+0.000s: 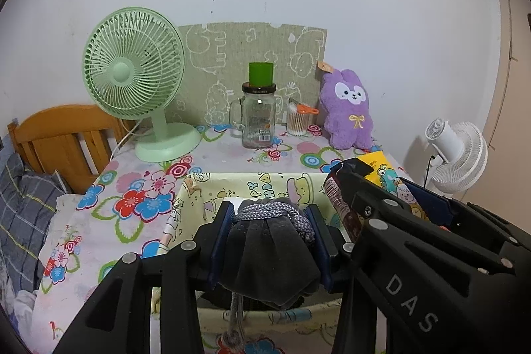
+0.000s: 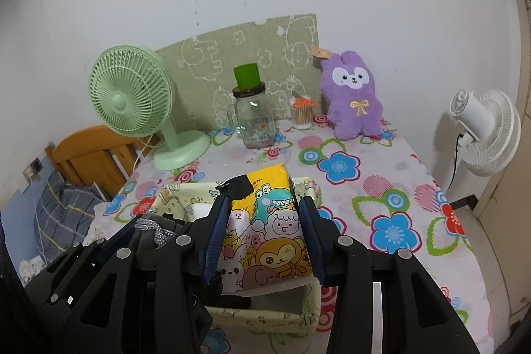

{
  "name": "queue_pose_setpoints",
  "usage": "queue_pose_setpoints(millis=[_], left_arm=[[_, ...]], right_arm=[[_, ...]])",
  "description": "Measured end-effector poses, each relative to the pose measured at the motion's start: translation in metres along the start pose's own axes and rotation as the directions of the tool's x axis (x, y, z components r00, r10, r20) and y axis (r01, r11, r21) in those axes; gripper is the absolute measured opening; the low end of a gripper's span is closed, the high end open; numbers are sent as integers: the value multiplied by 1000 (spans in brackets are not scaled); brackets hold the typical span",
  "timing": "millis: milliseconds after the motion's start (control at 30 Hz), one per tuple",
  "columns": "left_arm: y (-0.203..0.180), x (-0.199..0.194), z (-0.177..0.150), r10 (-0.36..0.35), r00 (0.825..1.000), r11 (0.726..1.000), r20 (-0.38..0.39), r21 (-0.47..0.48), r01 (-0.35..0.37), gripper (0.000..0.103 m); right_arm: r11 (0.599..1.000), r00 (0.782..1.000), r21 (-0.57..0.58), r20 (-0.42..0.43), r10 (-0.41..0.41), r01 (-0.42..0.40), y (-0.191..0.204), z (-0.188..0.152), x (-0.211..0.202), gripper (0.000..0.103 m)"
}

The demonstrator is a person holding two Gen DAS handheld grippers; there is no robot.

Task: Organize soft objects
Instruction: 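Carry both held items over the fabric box and lower them inside, then open both tools to release the items into the box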

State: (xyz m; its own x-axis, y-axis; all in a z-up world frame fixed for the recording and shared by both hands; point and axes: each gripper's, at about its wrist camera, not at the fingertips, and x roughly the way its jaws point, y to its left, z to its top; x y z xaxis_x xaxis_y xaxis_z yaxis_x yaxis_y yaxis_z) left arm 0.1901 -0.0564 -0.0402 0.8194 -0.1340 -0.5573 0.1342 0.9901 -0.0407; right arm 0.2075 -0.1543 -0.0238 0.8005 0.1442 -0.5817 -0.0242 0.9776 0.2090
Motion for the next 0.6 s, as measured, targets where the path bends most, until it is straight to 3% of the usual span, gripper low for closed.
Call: queue_pose_setpoints(millis=[67,100,133,233,333,500,567,600], left_arm=[[1,8,-1,11,1000,1000,-14,-4,-11,53],[1,10,-1,16,1000,1000,-20,-6,-16,65],[1,12,-2,21,999,1000,-25,-5,-21,70],[4,16,-3,24,999,1000,-36,-8,-24,80],[8,23,-4,27,998,1000,-61,-14,-27,88],[16,34,-7,43,994,999,-102,-23,-46,90],[18,36,-7,51,993,998,-106,-24,-54,90],[19,36,-8,52,993,998,-106,-27,-55,90]], right_arm=[[1000,1000,-6,-16,-1,0,0,-1,9,47],[1000,1000,-6,-20,1,-1,0,-1,12,47],[1000,1000,-8,-26,2,-2,0,-1,15,47],[1000,999,-12,-30,21,-21,0,-2,21,47],[999,998,-24,-47,41,-42,3,-2,30,48],[997,997,-65,-65,34,-38,11,-4,44,50],[997,997,-65,-73,37,-42,12,-5,48,61],[997,997,-64,-71,38,-43,12,-5,49,75]])
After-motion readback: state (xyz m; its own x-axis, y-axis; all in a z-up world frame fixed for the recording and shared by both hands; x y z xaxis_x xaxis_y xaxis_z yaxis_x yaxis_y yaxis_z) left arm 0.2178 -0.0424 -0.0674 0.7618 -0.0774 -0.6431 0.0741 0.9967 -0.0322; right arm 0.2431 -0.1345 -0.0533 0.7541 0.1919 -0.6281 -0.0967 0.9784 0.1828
